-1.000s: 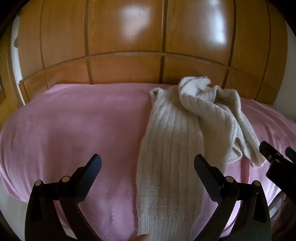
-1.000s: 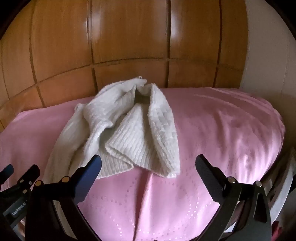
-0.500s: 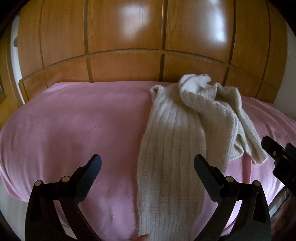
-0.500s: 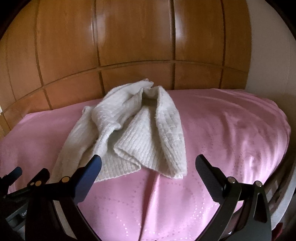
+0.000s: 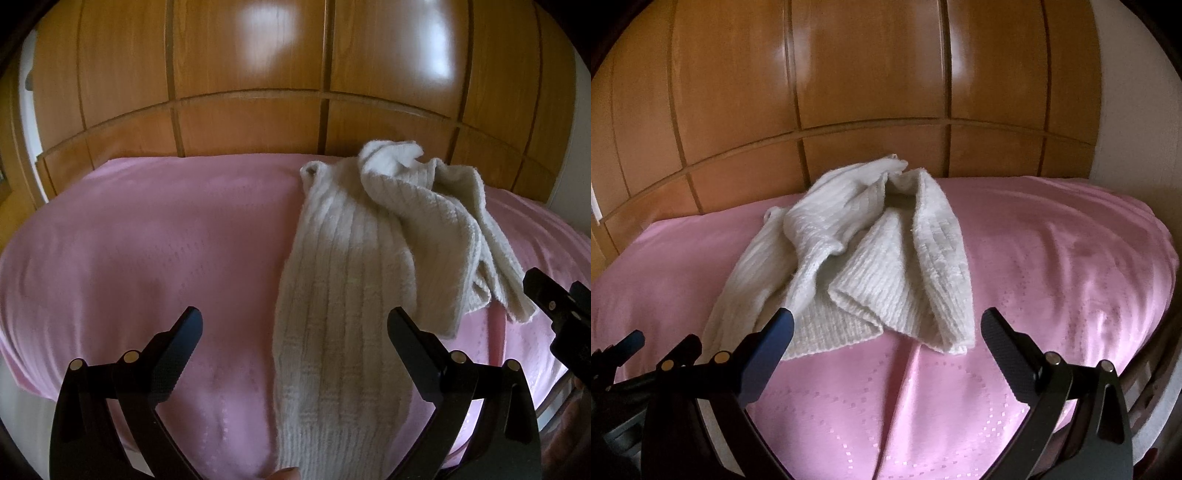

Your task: Fold small clothes

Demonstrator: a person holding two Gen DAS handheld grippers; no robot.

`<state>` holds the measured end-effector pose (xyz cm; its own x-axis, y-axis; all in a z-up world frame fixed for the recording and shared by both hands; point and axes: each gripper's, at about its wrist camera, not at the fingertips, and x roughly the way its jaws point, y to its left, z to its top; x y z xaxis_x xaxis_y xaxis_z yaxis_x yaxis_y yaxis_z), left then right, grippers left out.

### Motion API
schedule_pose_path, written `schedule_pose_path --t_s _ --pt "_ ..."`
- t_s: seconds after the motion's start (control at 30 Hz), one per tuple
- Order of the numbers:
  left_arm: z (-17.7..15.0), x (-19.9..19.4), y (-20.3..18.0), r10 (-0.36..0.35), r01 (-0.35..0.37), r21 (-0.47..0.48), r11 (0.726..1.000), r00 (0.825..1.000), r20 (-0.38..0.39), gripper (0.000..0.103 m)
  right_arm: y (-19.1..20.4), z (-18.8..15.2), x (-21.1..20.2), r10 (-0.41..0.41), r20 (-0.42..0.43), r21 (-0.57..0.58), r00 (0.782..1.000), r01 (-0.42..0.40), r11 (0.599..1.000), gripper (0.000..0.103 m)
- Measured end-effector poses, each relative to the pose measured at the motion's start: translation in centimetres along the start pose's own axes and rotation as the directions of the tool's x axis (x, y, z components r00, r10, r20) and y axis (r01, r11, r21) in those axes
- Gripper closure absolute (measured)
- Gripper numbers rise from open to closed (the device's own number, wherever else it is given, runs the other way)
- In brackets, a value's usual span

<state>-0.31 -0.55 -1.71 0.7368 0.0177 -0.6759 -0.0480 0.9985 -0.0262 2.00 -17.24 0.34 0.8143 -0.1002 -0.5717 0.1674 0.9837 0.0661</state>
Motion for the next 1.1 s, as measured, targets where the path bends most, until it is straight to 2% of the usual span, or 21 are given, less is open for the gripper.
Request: schedule_pose_path --t_s 0.63,0.77,0.83,0.9,0.93,0.97,1.03,1.1 --pt "-0.5 0.9 -0.1 -0.017 0.018 0.04 0.999 0.999 -0.039 0.004 -0.7 0.0 0.4 0.023 -0.008 0.011 1.0 -0.023 1.0 0.002" --pt "-0.9 1.6 0.1 -0.043 0.05 0.097 0.994 0.996 -0.073 0.004 -0.9 0.2 0.7 0.03 -0.016 0.016 0.999 -0.029 0.999 0.005" --pt "-1.2 1.6 0.4 -0.056 0.064 0.117 0.991 0.996 -0.073 0.004 -1.1 0.4 0.8 0.042 -0.017 0.022 0.999 -0.042 0.999 0.01" --pt "-1.7 1.6 0.7 -0.109 0.12 0.126 0.985 0.99 -0.09 0.004 -1.1 0.7 0.9 0.056 -0.013 0.018 0.998 -0.056 0.998 0.014" --pt "-1.9 1.6 0.8 -0.163 0.176 0.128 0.976 0.981 -0.108 0.004 -1.0 1.0 1.0 0.077 -0.009 0.014 0.997 -0.077 0.997 0.017" --pt "-1.9 1.7 0.3 -0.185 0.199 0.131 0.971 0.976 -0.116 0.004 -0.7 1.3 1.1 0.1 -0.013 0.009 0.995 -0.1 0.995 0.018" --pt "-2.3 1.8 0.0 -0.192 0.209 0.159 0.965 0.974 -0.119 0.004 -0.3 2.0 1.5 0.13 -0.021 -0.001 0.991 -0.13 0.992 0.02" --pt "-2.6 2.3 -0.3 -0.171 0.193 0.193 0.962 0.977 -0.125 0.01 0.3 3.1 2.3 0.172 -0.022 -0.011 0.985 -0.173 0.985 0.025"
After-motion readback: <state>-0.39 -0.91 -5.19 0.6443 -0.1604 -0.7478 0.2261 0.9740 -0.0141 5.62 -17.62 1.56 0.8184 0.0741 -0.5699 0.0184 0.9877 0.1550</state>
